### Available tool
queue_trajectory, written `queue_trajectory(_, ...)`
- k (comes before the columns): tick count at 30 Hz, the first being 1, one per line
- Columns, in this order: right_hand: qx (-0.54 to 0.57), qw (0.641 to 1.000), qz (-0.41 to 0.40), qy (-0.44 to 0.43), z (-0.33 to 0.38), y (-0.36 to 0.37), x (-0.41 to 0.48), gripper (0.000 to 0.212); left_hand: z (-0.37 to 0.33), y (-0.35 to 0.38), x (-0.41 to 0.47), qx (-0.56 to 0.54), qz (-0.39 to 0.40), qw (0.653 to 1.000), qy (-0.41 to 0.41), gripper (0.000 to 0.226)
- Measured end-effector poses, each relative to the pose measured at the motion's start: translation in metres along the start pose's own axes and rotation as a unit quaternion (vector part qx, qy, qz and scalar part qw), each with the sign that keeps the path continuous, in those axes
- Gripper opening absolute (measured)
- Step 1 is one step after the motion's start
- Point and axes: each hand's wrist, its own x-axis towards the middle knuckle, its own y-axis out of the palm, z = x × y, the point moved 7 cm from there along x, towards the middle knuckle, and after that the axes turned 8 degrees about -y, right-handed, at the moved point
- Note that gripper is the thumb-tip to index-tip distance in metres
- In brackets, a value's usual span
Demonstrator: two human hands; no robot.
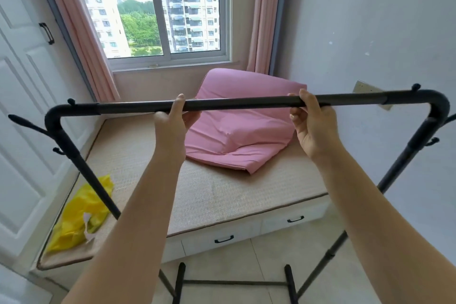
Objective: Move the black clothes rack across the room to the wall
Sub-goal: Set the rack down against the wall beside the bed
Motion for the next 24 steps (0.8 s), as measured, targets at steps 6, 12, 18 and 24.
queue_trajectory(6,-0.002,1.000,-0.020,-0.014,0.022,-0.038,0.021,0.020,0.031,0.047,0.009,0.003,0.024,1.000,-0.018,0.019)
queue_trajectory(12,-0.013,0.997,-0.058,-0.039,0.045,-0.079,0.042,0.015,0.059,0.100,0.010,0.018,0.063,0.997,-0.033,0.021)
queue_trajectory(18,-0.024,0.993,-0.105,-0.054,0.072,-0.128,0.062,0.012,0.092,0.158,0.005,0.003,0.092,0.995,-0.037,0.016)
queue_trajectory(24,-0.037,0.989,-0.120,-0.076,0.098,-0.172,0.081,0.008,0.122,0.210,-0.006,-0.002,0.123,0.991,-0.044,0.021)
